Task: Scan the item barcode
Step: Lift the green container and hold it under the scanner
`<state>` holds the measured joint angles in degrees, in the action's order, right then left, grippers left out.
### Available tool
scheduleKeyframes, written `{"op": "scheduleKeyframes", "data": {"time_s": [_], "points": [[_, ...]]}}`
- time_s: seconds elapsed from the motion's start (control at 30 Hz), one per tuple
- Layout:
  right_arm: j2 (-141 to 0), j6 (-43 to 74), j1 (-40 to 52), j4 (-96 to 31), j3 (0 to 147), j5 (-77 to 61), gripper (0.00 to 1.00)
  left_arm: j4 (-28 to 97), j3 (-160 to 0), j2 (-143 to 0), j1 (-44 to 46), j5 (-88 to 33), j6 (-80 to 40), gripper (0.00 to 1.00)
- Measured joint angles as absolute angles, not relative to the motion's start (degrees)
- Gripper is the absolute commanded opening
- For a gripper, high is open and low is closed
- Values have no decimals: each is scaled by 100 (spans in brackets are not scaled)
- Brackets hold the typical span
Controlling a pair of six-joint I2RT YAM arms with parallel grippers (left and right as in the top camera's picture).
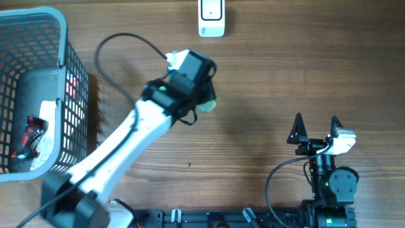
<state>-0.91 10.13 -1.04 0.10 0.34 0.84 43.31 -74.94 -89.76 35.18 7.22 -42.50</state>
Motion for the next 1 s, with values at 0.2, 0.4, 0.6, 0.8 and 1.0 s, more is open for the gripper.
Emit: {"op": "scheduleKeyframes", "data": {"time_s": [0.2,0.4,0.6,0.8,1.0], "points": [[-91,1013,-104,10,34,86,100,3813,-7494,-9817,3715,760,-3269,60],[-91,1013,-104,10,34,86,100,3122,-7491,-10241,3717,679,-1516,60],[-91,1013,-104,10,34,86,100,2936,-7491,-10254,3717,475,-228,59],[-91,1011,-104,10,34,86,100,2659,-7491,-10254,3712,40,624,61],[-91,1011,-104,10,34,86,100,2147,-7491,-10267,3656,-489,917,64]]}}
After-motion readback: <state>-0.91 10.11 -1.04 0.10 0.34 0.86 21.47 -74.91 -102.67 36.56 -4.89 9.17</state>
